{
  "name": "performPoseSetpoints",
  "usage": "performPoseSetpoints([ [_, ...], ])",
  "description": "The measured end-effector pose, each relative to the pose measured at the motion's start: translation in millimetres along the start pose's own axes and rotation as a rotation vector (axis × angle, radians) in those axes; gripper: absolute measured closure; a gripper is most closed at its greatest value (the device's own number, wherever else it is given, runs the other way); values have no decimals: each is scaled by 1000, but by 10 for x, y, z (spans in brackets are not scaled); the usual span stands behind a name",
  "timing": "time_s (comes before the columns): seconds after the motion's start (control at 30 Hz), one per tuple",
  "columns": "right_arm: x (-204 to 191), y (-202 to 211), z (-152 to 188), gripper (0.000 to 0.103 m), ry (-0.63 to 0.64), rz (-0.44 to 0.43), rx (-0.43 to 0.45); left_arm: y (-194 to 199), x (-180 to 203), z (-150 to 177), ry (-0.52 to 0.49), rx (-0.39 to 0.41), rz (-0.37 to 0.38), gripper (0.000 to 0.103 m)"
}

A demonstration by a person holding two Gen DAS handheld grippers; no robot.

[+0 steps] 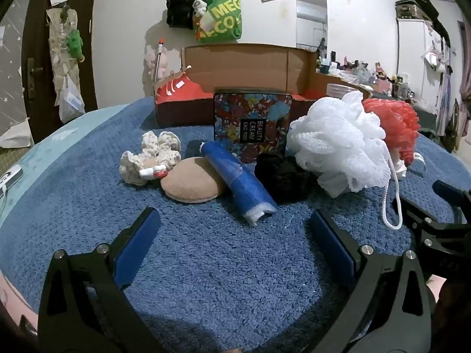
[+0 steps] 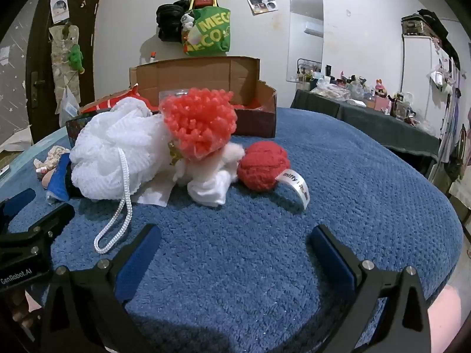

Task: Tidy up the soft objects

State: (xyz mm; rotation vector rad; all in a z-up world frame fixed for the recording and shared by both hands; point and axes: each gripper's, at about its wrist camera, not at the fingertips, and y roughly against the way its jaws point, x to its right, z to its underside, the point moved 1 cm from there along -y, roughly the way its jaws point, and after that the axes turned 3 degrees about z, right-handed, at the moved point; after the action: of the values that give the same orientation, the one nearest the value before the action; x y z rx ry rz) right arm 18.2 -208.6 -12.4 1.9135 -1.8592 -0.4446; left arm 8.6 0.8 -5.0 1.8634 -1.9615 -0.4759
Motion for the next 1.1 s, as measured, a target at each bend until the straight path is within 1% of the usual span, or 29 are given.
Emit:
performPoseSetpoints([
  [0.27, 0, 1, 4, 0, -1, -1, -3, -31, -38, 47, -9, -2, -3, 0],
  [0.3, 0, 1, 5, 0, -1, -1, -4, -20, 1, 7, -10, -11, -9, 0],
  [1.1, 3, 4, 5, 0, -1, -1, -7, -18, 4, -1, -11, -12, -9, 0],
])
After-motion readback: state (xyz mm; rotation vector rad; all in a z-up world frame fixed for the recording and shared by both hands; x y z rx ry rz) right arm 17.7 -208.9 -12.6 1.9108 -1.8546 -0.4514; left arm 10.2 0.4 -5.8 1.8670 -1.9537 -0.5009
